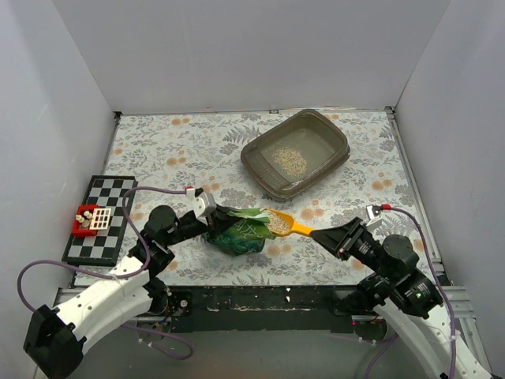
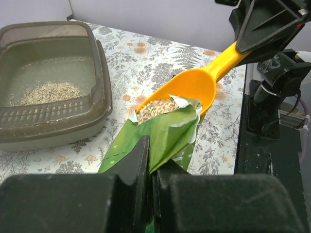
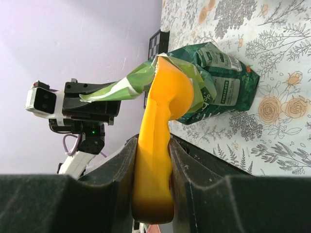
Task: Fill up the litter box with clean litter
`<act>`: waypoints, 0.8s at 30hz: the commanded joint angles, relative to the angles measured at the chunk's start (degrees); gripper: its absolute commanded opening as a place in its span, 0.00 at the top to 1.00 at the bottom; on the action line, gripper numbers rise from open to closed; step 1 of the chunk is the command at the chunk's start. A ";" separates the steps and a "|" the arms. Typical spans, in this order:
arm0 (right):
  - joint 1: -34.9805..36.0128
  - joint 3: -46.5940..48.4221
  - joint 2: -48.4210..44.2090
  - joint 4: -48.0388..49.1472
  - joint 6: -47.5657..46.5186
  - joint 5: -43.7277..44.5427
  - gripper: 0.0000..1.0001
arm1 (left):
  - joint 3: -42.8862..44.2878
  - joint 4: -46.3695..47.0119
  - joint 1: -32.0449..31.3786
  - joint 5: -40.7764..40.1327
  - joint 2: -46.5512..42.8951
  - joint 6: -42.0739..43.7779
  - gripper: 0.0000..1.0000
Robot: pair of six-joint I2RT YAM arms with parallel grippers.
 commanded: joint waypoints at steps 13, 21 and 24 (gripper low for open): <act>-0.24 5.38 -10.91 -14.88 4.44 1.74 0.99 | -0.97 -1.02 -2.45 -7.00 -2.14 -0.60 1.00; -0.24 3.79 -11.00 -9.35 6.38 0.86 0.99 | -1.50 0.04 -2.36 -6.03 -4.16 -0.87 1.00; -0.24 4.49 -11.18 -8.37 6.64 1.38 0.99 | -1.42 -0.49 -2.36 -6.47 -4.87 -0.43 1.00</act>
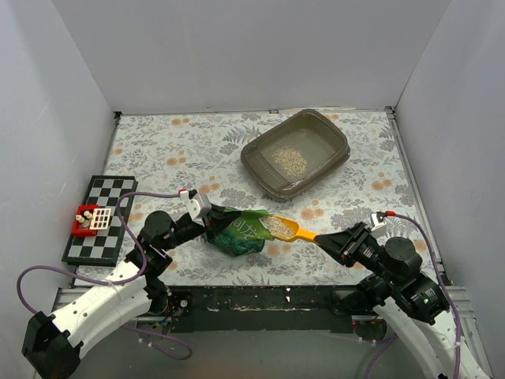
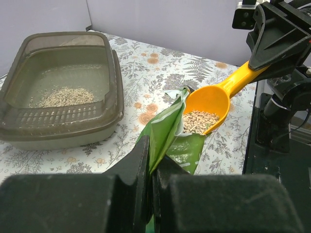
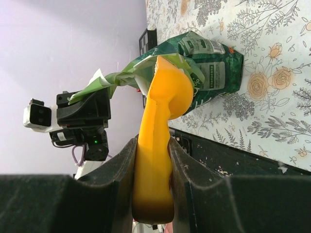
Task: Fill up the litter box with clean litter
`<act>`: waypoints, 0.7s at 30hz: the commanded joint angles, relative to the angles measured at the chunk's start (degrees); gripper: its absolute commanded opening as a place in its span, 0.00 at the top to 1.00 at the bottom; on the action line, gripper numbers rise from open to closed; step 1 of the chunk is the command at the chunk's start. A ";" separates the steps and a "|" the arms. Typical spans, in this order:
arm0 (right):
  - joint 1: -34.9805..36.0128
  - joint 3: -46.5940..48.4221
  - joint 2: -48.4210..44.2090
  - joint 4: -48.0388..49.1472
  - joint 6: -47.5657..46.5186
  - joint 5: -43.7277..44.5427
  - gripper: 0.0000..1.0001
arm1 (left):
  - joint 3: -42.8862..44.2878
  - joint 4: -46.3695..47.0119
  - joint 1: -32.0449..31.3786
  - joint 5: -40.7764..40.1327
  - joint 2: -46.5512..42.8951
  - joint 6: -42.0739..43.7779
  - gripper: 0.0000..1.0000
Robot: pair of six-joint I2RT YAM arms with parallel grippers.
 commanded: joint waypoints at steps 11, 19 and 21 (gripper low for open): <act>0.02 3.64 -9.63 4.01 1.77 0.48 0.99 | -1.24 0.76 -0.24 -2.59 -4.12 -1.54 0.98; 0.02 4.95 -7.44 8.24 0.54 -2.16 0.99 | -1.33 1.11 0.11 -5.40 -6.40 -2.95 1.00; 0.02 5.74 -6.91 8.41 0.19 -2.69 0.99 | -1.60 1.20 0.46 -7.07 -7.54 -3.30 1.00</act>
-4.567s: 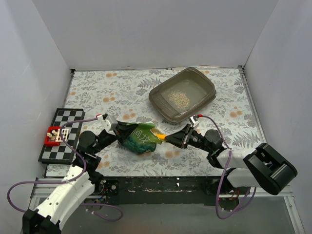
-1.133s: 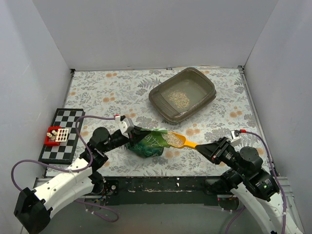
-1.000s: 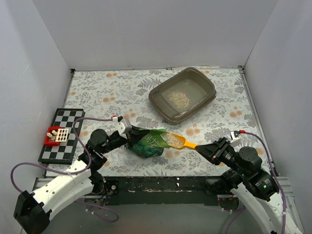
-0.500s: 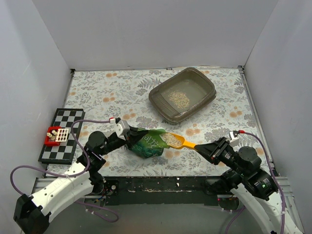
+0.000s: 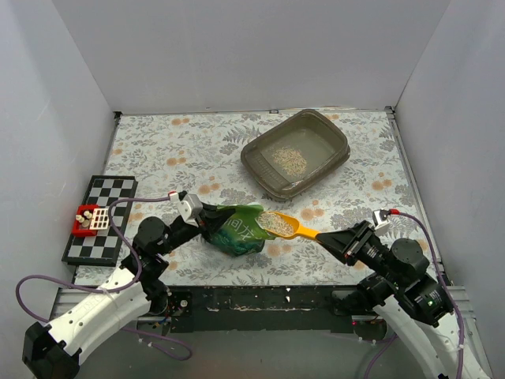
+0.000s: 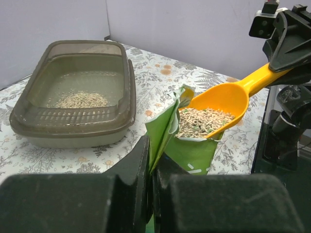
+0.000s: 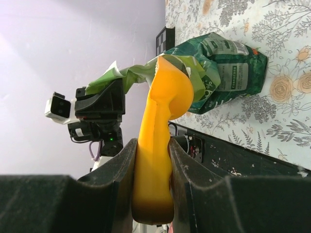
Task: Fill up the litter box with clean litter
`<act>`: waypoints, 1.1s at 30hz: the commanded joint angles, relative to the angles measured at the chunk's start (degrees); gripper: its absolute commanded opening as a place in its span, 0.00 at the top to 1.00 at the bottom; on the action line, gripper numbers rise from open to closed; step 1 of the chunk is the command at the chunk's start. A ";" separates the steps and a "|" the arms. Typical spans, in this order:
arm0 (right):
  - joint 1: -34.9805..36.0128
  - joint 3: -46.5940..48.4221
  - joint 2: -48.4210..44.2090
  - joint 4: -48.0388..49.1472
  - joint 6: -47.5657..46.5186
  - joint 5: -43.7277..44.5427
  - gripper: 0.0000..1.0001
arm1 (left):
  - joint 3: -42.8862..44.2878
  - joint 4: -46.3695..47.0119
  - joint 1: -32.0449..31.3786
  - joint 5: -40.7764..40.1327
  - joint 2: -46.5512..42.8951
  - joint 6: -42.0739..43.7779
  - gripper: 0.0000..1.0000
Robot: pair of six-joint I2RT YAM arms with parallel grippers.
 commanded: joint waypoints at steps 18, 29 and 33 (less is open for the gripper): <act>-0.05 0.77 -3.14 20.54 1.80 -0.44 0.99 | -1.56 0.65 4.27 -14.11 -9.92 -0.79 1.00; -0.05 -4.59 11.36 50.15 -3.12 12.82 0.99 | -2.26 0.38 4.27 -15.17 -10.54 -0.79 1.00; -0.05 -6.09 16.37 57.89 -5.84 21.69 0.99 | -2.26 0.73 4.35 -14.55 -10.01 -0.96 1.00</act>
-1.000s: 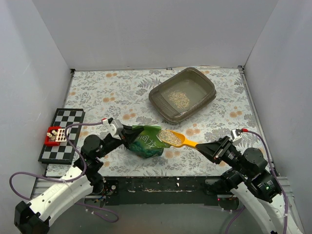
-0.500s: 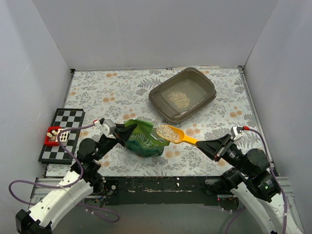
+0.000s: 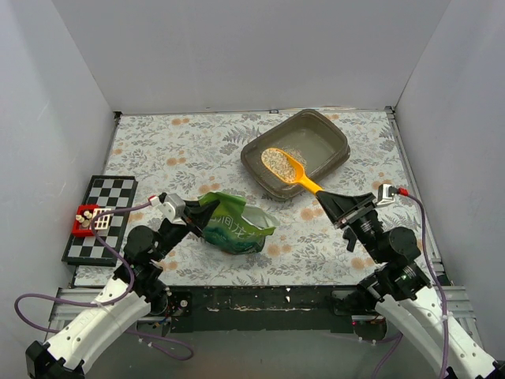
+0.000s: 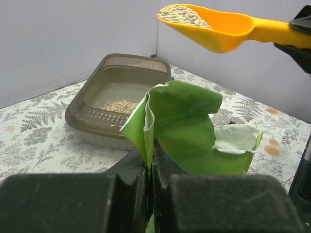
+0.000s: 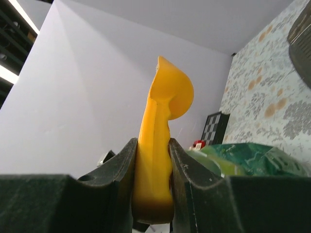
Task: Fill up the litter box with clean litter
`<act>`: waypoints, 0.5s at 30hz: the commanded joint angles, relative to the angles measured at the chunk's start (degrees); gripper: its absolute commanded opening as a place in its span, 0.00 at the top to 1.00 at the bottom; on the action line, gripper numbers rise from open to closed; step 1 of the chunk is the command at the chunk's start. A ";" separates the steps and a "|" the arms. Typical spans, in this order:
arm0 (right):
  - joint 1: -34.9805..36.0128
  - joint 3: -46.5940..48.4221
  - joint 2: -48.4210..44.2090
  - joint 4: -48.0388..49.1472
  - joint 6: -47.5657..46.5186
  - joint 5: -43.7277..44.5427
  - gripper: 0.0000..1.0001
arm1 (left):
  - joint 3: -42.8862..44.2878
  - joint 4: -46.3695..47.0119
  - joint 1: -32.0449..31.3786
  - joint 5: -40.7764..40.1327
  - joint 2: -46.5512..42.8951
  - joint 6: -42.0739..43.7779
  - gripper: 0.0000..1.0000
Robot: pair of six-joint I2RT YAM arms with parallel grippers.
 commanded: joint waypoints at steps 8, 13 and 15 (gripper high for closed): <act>-0.07 -0.82 18.81 30.76 -8.98 18.29 0.99 | 0.14 2.81 0.88 -3.04 -1.82 0.68 1.00; -0.16 0.66 25.14 30.34 -14.59 23.30 0.99 | 2.94 -2.28 0.97 -4.78 -1.03 2.43 1.00; -0.68 2.16 26.64 25.96 -16.53 24.27 0.99 | 5.75 -5.18 0.88 -6.63 0.71 2.70 1.00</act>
